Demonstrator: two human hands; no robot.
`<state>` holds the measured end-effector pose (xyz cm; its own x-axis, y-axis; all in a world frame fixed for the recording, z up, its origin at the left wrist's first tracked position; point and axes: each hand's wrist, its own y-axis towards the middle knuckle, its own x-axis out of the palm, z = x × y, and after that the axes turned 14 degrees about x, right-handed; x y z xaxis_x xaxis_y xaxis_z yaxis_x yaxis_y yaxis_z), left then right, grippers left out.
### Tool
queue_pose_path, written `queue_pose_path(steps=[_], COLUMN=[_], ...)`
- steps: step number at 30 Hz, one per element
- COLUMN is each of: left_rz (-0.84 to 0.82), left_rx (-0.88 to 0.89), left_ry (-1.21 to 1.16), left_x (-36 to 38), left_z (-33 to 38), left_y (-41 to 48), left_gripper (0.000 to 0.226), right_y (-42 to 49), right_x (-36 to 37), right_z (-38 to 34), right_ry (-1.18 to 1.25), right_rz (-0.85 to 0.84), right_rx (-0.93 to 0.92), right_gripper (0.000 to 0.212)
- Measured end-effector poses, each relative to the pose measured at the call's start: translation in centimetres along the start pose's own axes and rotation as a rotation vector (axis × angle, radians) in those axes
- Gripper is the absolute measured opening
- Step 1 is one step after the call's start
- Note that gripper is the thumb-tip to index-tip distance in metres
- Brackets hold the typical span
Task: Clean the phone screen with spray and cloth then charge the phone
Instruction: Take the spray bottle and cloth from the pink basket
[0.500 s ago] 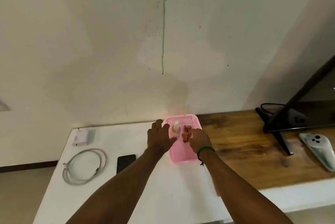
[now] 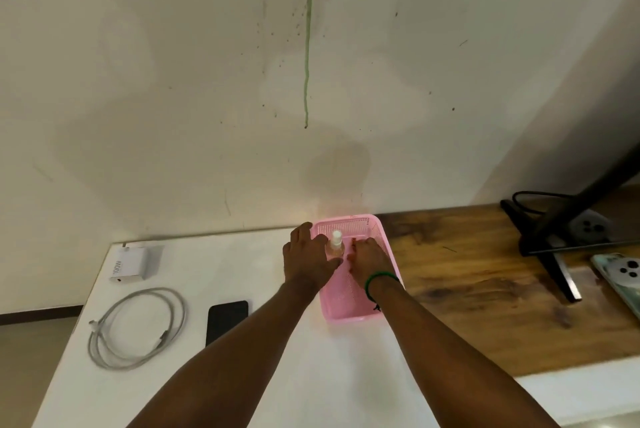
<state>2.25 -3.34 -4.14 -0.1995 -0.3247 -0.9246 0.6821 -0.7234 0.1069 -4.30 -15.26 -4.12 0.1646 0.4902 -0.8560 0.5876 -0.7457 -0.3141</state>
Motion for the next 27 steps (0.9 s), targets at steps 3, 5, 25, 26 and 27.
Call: queue_pose_path(steps=[3, 5, 25, 26, 27], left_rz=[0.017, 0.046, 0.309, 0.32, 0.33], left_rx=[-0.005, -0.001, 0.171, 0.173, 0.174], left_ry=[-0.007, -0.026, -0.438, -0.447, -0.452], left_x=[0.1, 0.0, -7.9, -8.5, -9.0], left_z=[0.1, 0.2, 2.6, 2.8, 3.0], left_y=[0.1, 0.1, -4.8, -5.6, -6.6], left_gripper=[0.049, 0.047, 0.033, 0.032, 0.032], right_y=[0.2, 0.1, -6.5, -7.5, -8.6], right_x=[0.0, 0.0, -4.6, -4.9, -5.1], right_z=[0.1, 0.0, -1.2, -1.0, -0.7], right_ry=[0.06, 0.11, 0.098, 0.097, 0.09], right_rz=[-0.023, -0.035, 0.21, 0.221, 0.227], right_rx=[0.044, 0.066, -0.221, -0.239, -0.25], right_gripper=[0.026, 0.029, 0.019, 0.021, 0.023])
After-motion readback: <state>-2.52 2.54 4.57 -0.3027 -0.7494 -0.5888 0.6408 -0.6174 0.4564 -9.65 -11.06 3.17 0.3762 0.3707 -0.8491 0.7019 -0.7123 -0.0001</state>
